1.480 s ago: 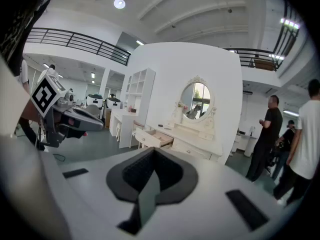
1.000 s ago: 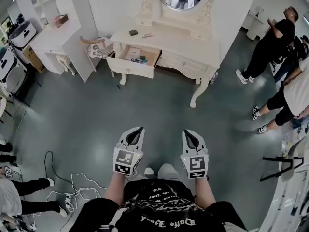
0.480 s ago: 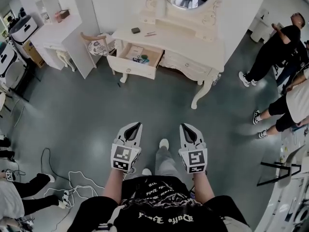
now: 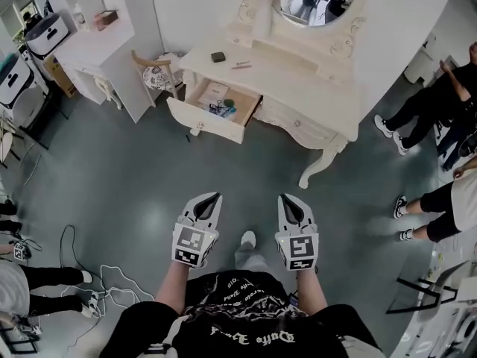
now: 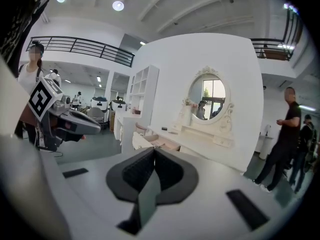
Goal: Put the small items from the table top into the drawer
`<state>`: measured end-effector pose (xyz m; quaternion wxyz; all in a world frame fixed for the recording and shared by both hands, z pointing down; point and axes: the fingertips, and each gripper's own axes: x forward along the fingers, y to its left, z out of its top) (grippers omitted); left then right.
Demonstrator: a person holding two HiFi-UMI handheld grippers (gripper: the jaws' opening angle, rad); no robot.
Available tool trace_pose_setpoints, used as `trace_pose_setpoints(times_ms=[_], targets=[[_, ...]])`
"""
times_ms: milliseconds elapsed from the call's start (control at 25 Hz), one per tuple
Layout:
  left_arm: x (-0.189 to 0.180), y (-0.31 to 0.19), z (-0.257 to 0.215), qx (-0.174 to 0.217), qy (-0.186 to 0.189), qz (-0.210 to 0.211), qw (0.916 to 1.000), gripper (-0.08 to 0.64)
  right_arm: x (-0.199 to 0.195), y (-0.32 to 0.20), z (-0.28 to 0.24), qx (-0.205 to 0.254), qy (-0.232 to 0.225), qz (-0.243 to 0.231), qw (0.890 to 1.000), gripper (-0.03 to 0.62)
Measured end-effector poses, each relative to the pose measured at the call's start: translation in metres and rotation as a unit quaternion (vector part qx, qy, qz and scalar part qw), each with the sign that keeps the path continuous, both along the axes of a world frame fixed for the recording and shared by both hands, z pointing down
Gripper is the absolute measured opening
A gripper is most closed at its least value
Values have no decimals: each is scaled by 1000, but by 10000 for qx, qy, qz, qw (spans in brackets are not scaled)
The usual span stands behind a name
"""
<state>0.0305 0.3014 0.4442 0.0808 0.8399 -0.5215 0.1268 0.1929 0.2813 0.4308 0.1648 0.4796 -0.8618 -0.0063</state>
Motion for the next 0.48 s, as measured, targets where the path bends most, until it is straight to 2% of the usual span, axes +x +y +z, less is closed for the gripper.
trace_pose_setpoints(times_ms=[480], targets=[[40, -99, 7, -85, 9, -317, 9995, 15, 41, -106, 7, -83, -12, -235, 9997, 11]])
